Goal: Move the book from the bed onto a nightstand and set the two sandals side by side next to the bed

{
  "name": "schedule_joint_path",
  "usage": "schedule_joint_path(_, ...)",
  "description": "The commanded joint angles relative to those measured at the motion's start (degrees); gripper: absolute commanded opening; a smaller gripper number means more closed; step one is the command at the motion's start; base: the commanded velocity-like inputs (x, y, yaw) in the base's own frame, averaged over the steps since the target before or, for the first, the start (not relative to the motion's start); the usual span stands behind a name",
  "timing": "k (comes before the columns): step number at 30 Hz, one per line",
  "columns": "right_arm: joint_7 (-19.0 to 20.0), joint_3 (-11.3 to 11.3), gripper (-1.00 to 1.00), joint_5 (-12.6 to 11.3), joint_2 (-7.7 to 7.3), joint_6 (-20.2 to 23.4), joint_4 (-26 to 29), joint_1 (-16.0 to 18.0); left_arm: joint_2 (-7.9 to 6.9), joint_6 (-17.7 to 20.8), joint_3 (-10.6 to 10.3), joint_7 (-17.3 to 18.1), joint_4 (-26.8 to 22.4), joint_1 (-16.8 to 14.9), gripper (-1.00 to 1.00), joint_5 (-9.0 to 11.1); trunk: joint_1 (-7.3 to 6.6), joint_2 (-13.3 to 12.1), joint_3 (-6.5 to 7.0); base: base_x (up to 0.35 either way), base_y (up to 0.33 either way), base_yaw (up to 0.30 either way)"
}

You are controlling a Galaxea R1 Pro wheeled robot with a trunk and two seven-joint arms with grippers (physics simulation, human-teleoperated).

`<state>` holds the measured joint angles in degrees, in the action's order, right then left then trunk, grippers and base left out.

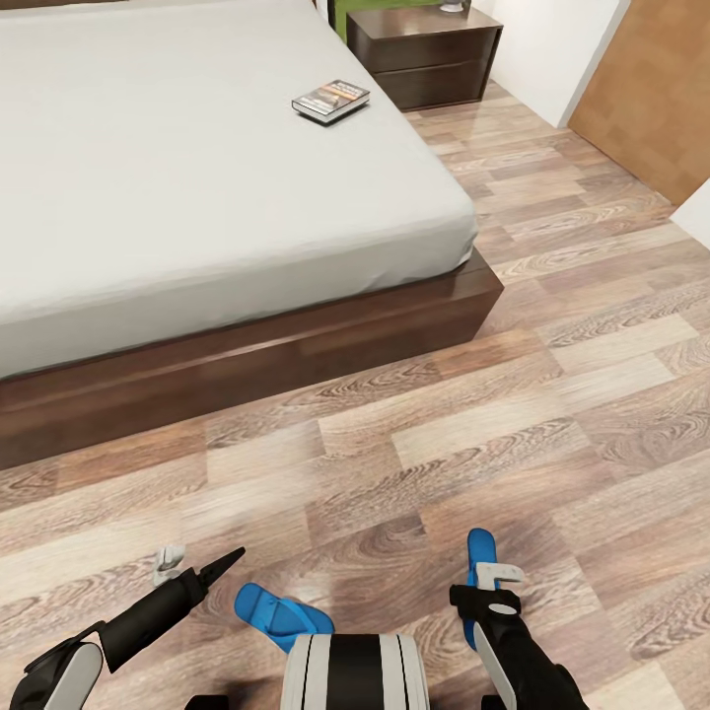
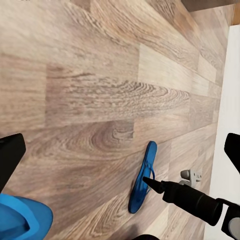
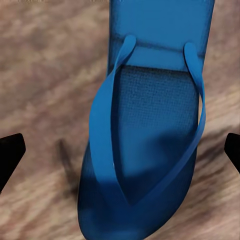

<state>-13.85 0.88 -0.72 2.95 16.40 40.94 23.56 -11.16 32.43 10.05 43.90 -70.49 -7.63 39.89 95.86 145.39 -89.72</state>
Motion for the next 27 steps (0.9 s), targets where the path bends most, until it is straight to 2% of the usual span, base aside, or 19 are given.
schedule_joint_path(1,-0.1,0.1,1.0,-0.1,0.04,0.3,0.1,0.0,-0.01,0.4,0.0,0.0,0.0,0.0,1.0,0.3,-0.01,0.0,-0.03,0.012,0.0,0.0)
schedule_joint_path(15,-0.1,0.1,1.0,-0.1,0.04,0.3,0.1,0.0,-0.01,0.4,0.0,0.0,0.0,0.0,1.0,0.3,-0.01,0.0,-0.03,0.002,-0.005,0.0)
schedule_joint_path(27,-0.1,0.1,1.0,-0.1,0.04,0.3,0.1,0.0,-0.01,0.4,0.0,0.0,0.1,0.0,1.0,0.3,-0.01,0.0,-0.03,0.0,-0.129,0.0)
